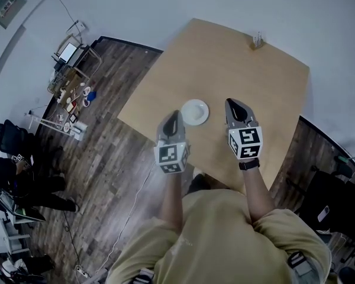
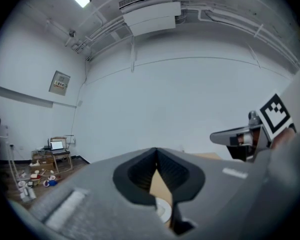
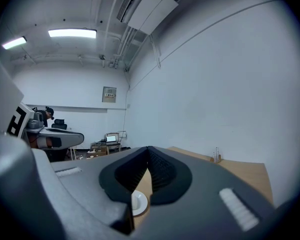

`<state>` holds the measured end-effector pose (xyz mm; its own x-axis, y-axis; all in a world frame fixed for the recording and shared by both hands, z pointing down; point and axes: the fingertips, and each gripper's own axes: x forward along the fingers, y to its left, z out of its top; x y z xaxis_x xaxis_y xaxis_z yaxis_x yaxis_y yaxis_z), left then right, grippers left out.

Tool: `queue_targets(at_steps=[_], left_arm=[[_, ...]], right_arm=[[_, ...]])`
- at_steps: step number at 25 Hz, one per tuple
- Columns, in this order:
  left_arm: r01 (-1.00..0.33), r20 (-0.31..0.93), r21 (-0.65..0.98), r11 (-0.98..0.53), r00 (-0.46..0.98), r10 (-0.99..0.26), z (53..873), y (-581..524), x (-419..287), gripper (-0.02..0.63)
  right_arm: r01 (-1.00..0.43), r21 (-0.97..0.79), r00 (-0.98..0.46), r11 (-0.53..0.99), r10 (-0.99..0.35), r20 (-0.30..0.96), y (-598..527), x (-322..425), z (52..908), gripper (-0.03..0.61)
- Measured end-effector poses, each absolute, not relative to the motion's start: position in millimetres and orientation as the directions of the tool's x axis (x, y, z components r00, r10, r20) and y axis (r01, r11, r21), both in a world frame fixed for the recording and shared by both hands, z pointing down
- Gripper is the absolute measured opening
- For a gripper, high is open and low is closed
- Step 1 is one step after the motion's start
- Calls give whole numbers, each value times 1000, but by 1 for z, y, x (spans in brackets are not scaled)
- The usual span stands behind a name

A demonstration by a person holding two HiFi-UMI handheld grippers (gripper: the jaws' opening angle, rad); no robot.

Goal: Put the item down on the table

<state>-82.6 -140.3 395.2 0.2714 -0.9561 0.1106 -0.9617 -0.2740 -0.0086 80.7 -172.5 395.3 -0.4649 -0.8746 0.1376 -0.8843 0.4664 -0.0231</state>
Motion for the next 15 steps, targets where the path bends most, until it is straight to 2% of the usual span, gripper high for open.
queue_targets(at_steps=[9, 15], left_arm=[[-968, 91, -16, -251, 248, -964, 389, -121, -84, 2], [-968, 33, -15, -250, 249, -968, 369, -125, -73, 2]], right_arm=[[-866, -4, -498, 500, -861, 104, -152, 79, 382, 6], [-835, 54, -542, 548, -835, 92, -157, 75, 369, 6]])
